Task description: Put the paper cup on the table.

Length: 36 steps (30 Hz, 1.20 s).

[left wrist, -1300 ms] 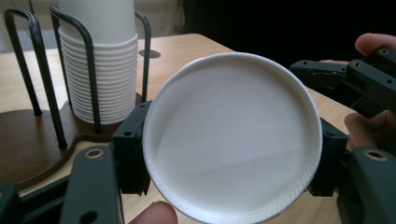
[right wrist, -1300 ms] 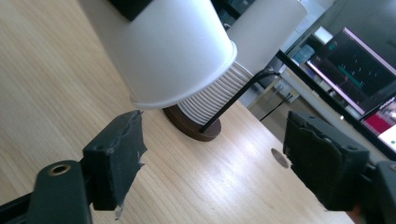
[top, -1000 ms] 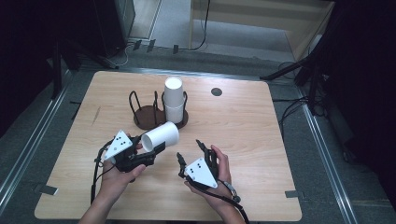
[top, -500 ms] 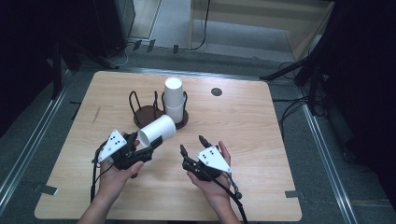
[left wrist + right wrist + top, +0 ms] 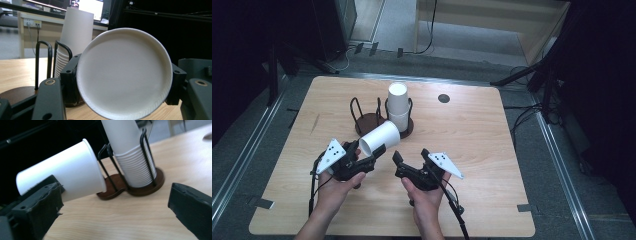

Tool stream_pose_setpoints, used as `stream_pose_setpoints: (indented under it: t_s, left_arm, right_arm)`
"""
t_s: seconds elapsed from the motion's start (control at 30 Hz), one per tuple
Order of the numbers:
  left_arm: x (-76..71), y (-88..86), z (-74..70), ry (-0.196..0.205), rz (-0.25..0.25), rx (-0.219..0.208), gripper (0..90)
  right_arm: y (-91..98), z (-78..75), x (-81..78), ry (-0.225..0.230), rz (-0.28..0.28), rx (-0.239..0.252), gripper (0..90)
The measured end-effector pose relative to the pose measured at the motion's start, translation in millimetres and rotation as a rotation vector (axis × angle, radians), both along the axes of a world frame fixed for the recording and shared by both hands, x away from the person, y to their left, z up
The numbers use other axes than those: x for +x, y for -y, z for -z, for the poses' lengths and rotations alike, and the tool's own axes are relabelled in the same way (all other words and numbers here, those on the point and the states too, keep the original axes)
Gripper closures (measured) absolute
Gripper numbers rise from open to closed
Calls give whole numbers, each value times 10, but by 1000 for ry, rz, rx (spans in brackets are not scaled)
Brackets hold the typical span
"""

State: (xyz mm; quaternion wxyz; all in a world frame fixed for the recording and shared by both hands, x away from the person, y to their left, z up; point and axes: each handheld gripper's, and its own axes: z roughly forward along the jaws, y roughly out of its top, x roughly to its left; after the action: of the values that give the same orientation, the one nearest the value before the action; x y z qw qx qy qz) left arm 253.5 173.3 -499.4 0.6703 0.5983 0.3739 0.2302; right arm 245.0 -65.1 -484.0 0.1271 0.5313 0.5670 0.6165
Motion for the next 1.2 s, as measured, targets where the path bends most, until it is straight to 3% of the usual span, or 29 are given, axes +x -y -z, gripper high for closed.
stream_pose_setpoints:
  t_s: [0.07, 0.1, 0.13, 0.17, 0.2, 0.23, 0.27, 0.3, 0.33, 0.4, 0.43, 0.47, 0.5, 0.7, 0.77, 0.8, 0.87, 1.2]
  left_arm:
    - [-2, 7, 3, -2, 3, 4, 331]
    - [-4, 19, 5, 4, 2, 5, 331]
    - [-4, 19, 5, 4, 2, 5, 331]
    - [-6, 26, 4, 6, 4, 2, 331]
    - [-8, 33, 4, 8, 3, 4, 330]
    - [-8, 33, 4, 8, 3, 4, 330]
    - [-15, 51, 10, 13, 3, -3, 330]
    - [-15, 51, 10, 13, 3, -3, 330]
    - [-22, 71, 18, 17, 3, 4, 330]
    - [-24, 82, 22, 21, 3, 12, 330]
    - [-27, 96, 24, 23, 4, 14, 330]
    - [-30, 108, 25, 26, 3, 19, 330]
    - [-36, 132, 28, 30, 6, 30, 330]
    - [-55, 194, 36, 47, 12, 58, 330]
    - [-63, 216, 37, 51, 16, 68, 330]
    - [-70, 237, 40, 58, 16, 81, 330]
    - [-76, 257, 47, 64, 14, 98, 329]
    - [-99, 316, 55, 95, 22, 142, 329]
  right_arm:
    - [-11, 6, 0, -15, -3, 27, 0]
    - [-26, 12, 1, -44, -9, 93, 0]
    - [-26, 12, 1, -44, -9, 93, 0]
    - [-26, 13, 2, -56, -15, 123, 0]
    - [-37, 3, 4, -92, -17, 192, 0]
    - [-37, 3, 4, -92, -17, 192, 0]
    - [-46, -8, 8, -121, -22, 257, 0]
    - [-46, -8, 8, -121, -22, 257, 0]
    - [-51, -10, 20, -148, -21, 313, 0]
    - [-55, -16, 24, -167, -14, 340, 0]
    - [-67, -22, 40, -203, -11, 400, 0]
    - [-67, -22, 40, -203, -11, 400, 0]
    - [-82, -23, 63, -241, -7, 457, 0]
    - [-95, -5, 108, -307, 0, 545, 0]
    - [-99, 11, 134, -341, 1, 586, 0]
    - [-101, 25, 162, -379, -5, 635, 0]
    - [-107, 40, 183, -403, -8, 669, 0]
    - [-140, 90, 255, -503, -28, 777, 0]
